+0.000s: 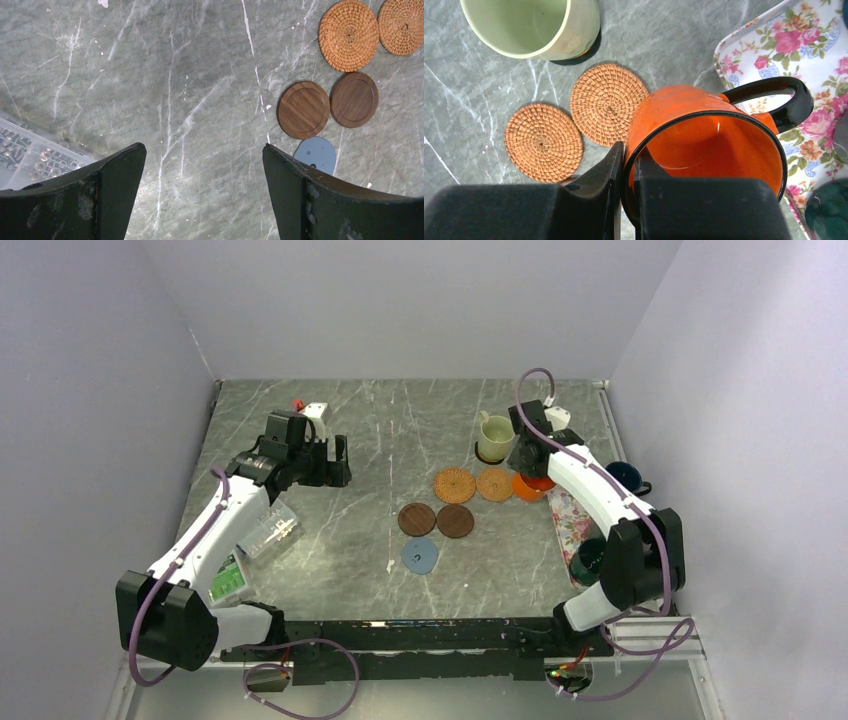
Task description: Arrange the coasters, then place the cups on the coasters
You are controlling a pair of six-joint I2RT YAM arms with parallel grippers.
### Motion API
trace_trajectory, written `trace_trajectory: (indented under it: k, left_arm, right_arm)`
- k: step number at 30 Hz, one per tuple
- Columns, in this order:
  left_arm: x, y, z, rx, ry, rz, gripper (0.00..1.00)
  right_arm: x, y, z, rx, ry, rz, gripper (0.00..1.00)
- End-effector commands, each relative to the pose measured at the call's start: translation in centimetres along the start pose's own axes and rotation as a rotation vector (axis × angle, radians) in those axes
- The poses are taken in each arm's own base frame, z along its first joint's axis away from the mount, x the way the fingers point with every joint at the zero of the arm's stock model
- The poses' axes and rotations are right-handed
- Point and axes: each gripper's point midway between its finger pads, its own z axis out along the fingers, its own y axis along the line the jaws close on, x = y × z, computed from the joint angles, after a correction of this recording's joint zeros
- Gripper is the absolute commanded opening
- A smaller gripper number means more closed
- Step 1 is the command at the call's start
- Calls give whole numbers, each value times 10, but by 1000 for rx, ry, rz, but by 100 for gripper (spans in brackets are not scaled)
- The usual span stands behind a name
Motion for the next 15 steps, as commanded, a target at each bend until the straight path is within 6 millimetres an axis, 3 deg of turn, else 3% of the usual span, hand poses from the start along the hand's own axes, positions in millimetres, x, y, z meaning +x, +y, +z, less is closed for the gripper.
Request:
trace_trajectory:
  k: [1,5,15]
  left_arm:
    - [-12,-5,-9,23,-56,2,93]
    - [-12,-4,-8,18,-55,3,93]
    - [-12,-3,-7,15,-50,4,93]
  right_arm:
    - [-16,32,-5,-99,-57,-30,0]
    - [-10,47,-2,-171,-51,-86,0]
    - [-6,61,14,-193,-9,-190,0]
